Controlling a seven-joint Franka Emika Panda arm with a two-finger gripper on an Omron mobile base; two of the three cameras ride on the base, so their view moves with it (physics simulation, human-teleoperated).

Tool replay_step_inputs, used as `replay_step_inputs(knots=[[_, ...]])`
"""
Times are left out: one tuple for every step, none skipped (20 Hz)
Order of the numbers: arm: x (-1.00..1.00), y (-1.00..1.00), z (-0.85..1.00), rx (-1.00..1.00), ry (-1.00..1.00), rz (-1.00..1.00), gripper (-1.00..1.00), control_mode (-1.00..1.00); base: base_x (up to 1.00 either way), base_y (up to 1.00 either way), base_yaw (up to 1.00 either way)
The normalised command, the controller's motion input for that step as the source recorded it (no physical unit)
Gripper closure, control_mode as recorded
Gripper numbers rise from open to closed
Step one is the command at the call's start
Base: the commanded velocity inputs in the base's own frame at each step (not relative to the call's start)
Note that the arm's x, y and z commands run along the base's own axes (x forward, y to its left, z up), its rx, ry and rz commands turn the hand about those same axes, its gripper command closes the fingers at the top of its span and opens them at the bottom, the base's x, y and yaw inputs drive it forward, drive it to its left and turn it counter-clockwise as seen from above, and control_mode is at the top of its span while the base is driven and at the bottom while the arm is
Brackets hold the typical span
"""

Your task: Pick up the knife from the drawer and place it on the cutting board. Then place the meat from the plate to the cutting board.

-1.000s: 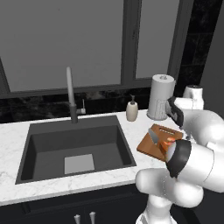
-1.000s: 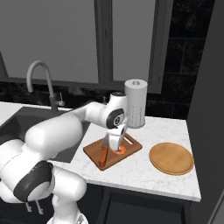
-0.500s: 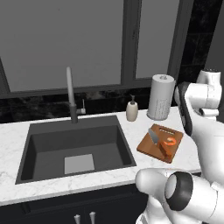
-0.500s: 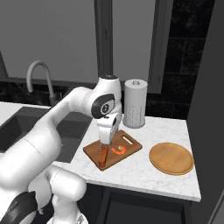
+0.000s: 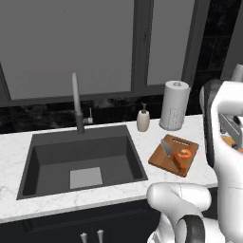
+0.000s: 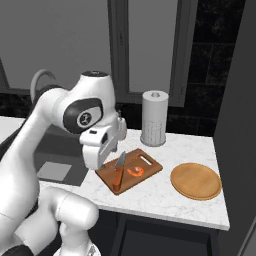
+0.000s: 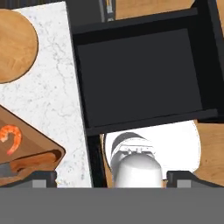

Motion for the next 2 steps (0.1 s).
replay_step_inputs(knots=[[-1.00,0.54,0.51,-0.06,0.00,-0.08,-1.00,-1.00,0.00,0.00,0.00],[-1.00,0.51,0.44,-0.07,0.00,-0.07,-1.00,-1.00,0.00,0.00,0.00]])
